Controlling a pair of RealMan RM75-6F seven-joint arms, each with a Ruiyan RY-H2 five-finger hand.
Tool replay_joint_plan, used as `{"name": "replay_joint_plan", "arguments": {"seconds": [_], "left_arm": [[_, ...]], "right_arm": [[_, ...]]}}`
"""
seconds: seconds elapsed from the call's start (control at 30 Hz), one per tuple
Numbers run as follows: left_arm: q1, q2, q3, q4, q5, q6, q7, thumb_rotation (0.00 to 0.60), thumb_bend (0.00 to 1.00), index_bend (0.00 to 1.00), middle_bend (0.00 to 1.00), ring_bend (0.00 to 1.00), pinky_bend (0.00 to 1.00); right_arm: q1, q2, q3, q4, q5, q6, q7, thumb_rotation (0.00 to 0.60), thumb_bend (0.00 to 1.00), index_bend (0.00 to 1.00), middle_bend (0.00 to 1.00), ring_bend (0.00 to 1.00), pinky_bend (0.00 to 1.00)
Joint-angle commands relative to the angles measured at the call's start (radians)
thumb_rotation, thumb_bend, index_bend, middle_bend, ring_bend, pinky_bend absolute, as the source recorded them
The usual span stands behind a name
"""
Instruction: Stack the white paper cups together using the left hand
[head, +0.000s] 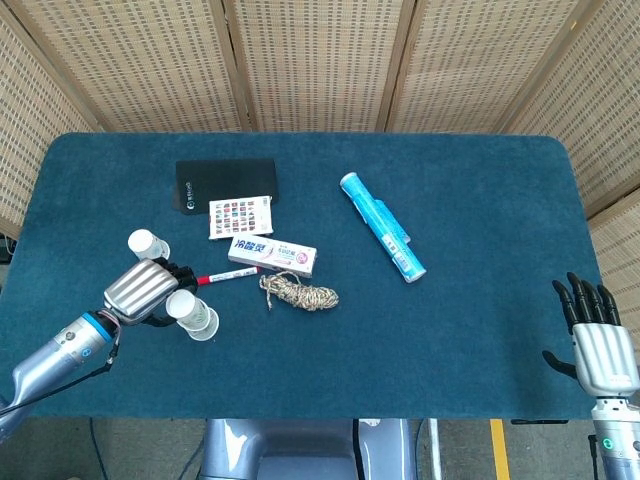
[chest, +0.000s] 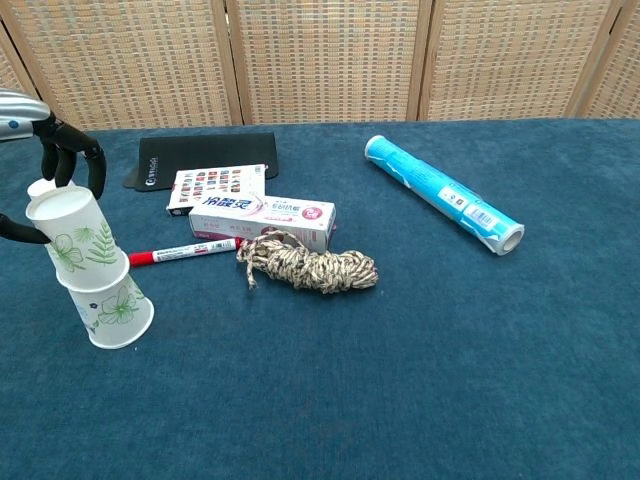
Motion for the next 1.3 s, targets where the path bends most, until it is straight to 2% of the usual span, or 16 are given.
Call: {"name": "replay_joint_plan", "arguments": {"seconds": [0.03,0.1,0.17,0.2,0.37,0.57,0.67,0.7,0.87,1.07,1.3], "left_arm": [[-0.001,0.008,0.013,-0.001,0.0,-0.022,0.003,0.6,0.14,0.44,0.32,0.36,0.35],[-0.003,0.023,0.018,-0.015,-0.006,-0.037,0.004,0.6,0.02,0.18,0.12,0.13,0.19],[0.001,0.033,0.014,-0.025,-0.004,-0.023,-0.002,0.6,0.0,0.03,0.01,0.01,0.06],[0.004,0.036,0.011,-0.025,-0.002,-0.01,-0.007,0.6,0.0,0.0,0.0,0.0,0.02],[0.018,0.05,-0.022,-0.012,-0.029,0.039,-0.018,0.6,0.0,0.0,0.0,0.0,0.0],[0.007,0.049,-0.078,0.032,-0.168,-0.017,0.041,0.6,0.0,0.0,0.0,0.0,0.0],[-0.007,0.011,-0.105,0.102,-0.257,-0.071,0.066,0.6,0.0,0.0,0.0,0.0,0.0],[-0.017,-0.023,-0.115,0.165,-0.315,-0.118,0.057,0.6,0.0,0.0,0.0,0.0,0.0],[-0.032,-0.115,-0.132,0.313,-0.397,-0.19,0.045,0.6,0.0,0.0,0.0,0.0,0.01],[-0.045,-0.189,-0.143,0.42,-0.44,-0.25,0.012,0.6,0.0,0.0,0.0,0.01,0.04],[-0.055,-0.254,-0.146,0.513,-0.435,-0.313,-0.084,0.6,0.01,0.12,0.02,0.05,0.06]], "right_arm": [[-0.001,0.0,0.0,0.0,0.0,0.001,-0.001,0.6,0.0,0.01,0.0,0.0,0.0],[-0.001,0.0,0.0,0.0,0.001,0.001,-0.001,0.6,0.0,0.01,0.0,0.0,0.0],[-0.001,0.0,0.0,0.0,0.001,0.0,-0.001,0.6,0.0,0.01,0.0,0.0,0.0],[0.0,0.0,0.0,0.001,0.001,0.0,-0.001,0.6,0.0,0.01,0.0,0.0,0.0],[0.0,-0.001,-0.001,0.0,-0.001,-0.001,-0.003,0.6,0.0,0.01,0.0,0.0,0.0],[0.0,-0.003,-0.004,0.0,-0.003,-0.003,-0.008,0.6,0.0,0.01,0.0,0.0,0.0],[0.001,-0.004,-0.005,0.0,-0.004,-0.004,-0.011,0.6,0.0,0.01,0.0,0.0,0.0],[0.001,-0.005,-0.004,0.001,-0.001,-0.005,-0.013,0.6,0.0,0.01,0.0,0.0,0.0],[0.005,-0.008,-0.001,0.006,0.009,-0.015,-0.016,0.6,0.0,0.01,0.0,0.0,0.0],[0.006,-0.011,-0.002,0.007,0.01,-0.016,-0.023,0.6,0.0,0.01,0.0,0.0,0.0],[0.008,-0.015,-0.003,0.01,0.014,-0.022,-0.031,0.6,0.0,0.01,0.0,0.0,0.0]]}}
